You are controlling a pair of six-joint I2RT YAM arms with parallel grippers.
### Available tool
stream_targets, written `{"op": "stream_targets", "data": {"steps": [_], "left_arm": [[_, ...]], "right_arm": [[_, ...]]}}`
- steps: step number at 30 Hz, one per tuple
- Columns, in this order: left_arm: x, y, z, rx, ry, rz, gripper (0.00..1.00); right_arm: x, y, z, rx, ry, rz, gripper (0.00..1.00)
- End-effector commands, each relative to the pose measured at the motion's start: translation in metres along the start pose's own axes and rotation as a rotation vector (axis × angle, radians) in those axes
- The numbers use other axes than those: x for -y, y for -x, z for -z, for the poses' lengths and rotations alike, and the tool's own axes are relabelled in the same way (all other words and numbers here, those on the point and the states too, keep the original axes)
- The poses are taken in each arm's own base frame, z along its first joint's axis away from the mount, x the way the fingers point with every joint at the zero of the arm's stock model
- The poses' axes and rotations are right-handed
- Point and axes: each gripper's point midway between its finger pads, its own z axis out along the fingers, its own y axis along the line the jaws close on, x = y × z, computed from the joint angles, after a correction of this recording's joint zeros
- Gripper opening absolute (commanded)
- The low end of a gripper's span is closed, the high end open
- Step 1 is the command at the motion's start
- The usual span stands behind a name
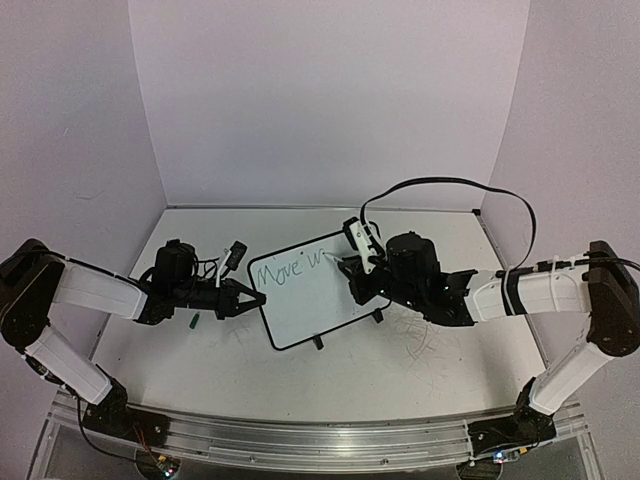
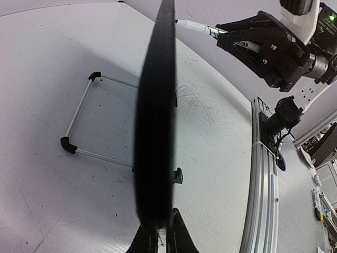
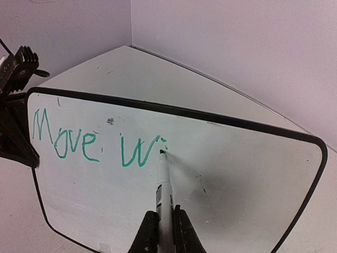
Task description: Write a sentence on the whiteboard
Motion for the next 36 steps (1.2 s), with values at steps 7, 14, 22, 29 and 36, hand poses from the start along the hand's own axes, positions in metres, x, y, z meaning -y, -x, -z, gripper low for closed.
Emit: {"op": "stream_targets", "data": {"steps": [7,14,22,29,36], "left_arm": [[-0.004,0.011,0.001,0.012,0.039,-0.060,0.00],[-0.004,0.012,0.002,0.014,0.039,-0.062,0.00],[-0.004,0.011,0.002,0.013,0.042,-0.060,0.00],[-0.005,0.011,0.002,0.013,0.046,-0.059,0.00],[-0.005,0.010,0.002,0.009,0.043,-0.058,0.00]], "right_arm": [[0.000,-0.009,0.004,-0.022,-0.004,-0.053,0.00],[-0.002,-0.017,0.006,-0.036,0.002,-0.061,0.00],[-0.001,-0.009,0.005,-0.021,-0.009,-0.061,0.00],[-0.005,0.041,0.033,0.126,0.052,-0.092,0.00],[0.009,0.033,0.024,0.100,0.027,-0.080,0.00]]}}
